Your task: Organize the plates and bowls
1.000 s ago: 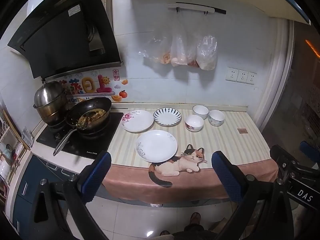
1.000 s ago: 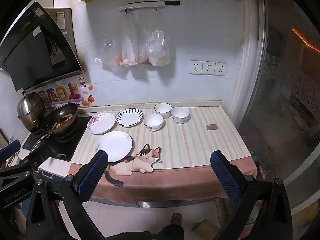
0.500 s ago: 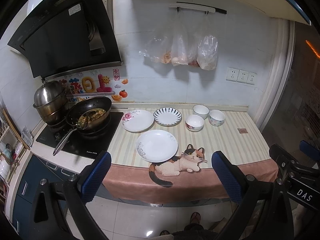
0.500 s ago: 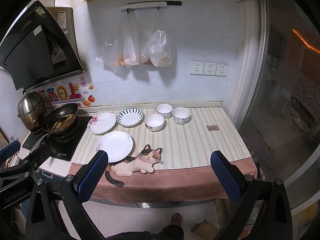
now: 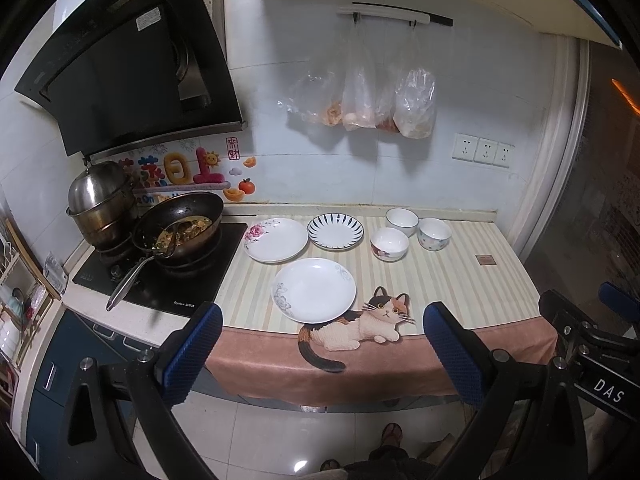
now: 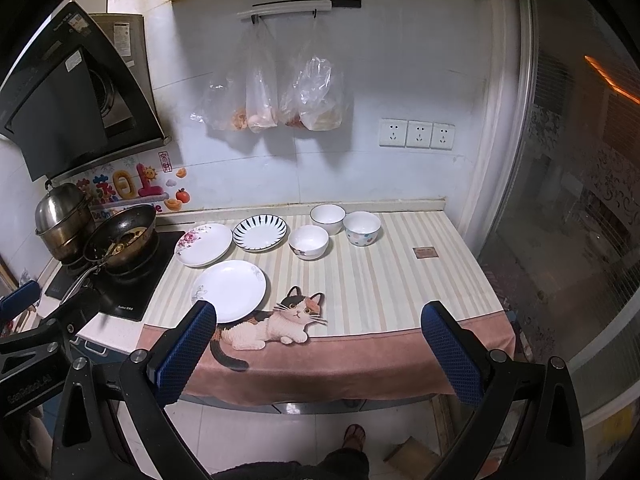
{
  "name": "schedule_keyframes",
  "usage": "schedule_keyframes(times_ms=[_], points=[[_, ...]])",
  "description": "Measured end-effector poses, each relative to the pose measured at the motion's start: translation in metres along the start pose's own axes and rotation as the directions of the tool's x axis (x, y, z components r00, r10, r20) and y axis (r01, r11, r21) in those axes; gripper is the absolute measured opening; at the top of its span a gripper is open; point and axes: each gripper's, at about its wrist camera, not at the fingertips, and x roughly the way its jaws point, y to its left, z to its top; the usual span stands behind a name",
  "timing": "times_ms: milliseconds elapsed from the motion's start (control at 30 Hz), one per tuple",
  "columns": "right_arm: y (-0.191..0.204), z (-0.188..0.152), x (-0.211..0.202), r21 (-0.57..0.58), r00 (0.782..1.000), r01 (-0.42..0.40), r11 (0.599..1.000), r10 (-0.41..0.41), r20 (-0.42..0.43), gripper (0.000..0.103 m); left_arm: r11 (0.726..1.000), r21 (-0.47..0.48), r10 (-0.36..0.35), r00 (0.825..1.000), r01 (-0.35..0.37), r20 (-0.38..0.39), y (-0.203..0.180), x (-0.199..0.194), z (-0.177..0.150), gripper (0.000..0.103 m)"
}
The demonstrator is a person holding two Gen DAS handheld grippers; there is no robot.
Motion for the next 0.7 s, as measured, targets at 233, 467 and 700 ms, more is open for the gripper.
schedule_keyframes(times_ms=[233, 467, 700], points=[[-0.0005, -0.0019, 0.0022, 0.001, 1.0, -0.001, 1.0, 0.001, 0.003, 0.103, 1.0, 0.0, 0.0, 1.0, 0.0, -0.001, 0.0002, 0.0001, -0.0004, 0.103], [-0.0018, -0.0016, 0.0017, 0.005, 1.0, 0.0, 1.0, 0.0, -0.002, 0.103, 1.0, 0.003, 0.0, 1.0, 0.0, 0.0, -0.0023, -0.0007, -0.0021, 0.103], [-0.007, -0.0029, 0.0004, 0.01, 1.0, -0.002, 1.0, 0.001, 0.004, 0.103, 1.0, 0.003, 0.001, 1.0, -0.001, -0.001, -0.0021, -0.0008, -0.0011, 0.103]])
